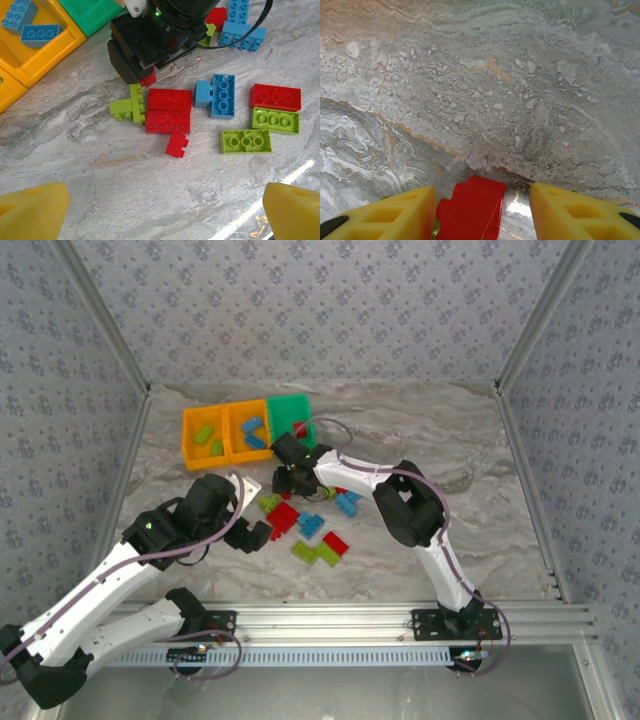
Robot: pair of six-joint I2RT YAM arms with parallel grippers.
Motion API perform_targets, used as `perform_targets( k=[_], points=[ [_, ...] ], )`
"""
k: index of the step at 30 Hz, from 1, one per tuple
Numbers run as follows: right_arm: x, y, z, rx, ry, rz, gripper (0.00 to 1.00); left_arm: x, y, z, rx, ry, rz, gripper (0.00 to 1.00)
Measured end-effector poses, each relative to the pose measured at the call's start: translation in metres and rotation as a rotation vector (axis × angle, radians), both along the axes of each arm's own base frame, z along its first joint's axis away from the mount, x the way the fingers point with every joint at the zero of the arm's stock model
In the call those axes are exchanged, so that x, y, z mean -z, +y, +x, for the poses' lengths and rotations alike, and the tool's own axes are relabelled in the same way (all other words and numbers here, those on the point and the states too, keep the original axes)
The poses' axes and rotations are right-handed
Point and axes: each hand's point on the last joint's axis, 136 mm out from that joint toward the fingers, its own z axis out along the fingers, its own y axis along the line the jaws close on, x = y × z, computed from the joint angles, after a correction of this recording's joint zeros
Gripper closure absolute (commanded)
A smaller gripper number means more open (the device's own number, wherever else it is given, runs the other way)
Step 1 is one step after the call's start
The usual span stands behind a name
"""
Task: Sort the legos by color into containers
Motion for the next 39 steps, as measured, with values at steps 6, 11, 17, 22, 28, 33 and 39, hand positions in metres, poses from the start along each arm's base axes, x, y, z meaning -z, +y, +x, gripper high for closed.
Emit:
perform_targets(
  k=[6,11,17,22,28,33,39],
  points=[
    [-0.003,-0.016,0.002,0.059,0.007,0.030,0.73,0.000,0.001,0.001,-0.005,-0.004,0.004,0.01],
    [-0.034,-0.041,0.005,0.084,-0.052,0.035,0.73,-0.001,0.003,0.002,-0.013,-0.012,0.008,0.01],
    [-0.129,-0.034,0.042,0.060,-0.355,0.066,0.74,-0.005,0.006,0.002,-0.023,-0.031,0.005,0.01],
    [-0.180,-0.016,0.101,0.058,-0.624,0.048,0.72,-0.003,0.007,0.003,-0.030,-0.034,0.013,0.01],
    [-0.145,0.005,0.167,0.022,-0.703,-0.029,0.56,-0.002,0.008,0.004,-0.033,-0.035,0.017,0.01],
    [-0.119,0.004,0.180,-0.027,-0.679,-0.108,0.41,0.001,0.010,0.005,-0.042,-0.035,0.031,0.01],
    [-0.153,-0.004,0.156,-0.075,-0.686,-0.142,0.42,0.004,0.011,0.007,-0.053,-0.033,0.044,0.01]
  ],
)
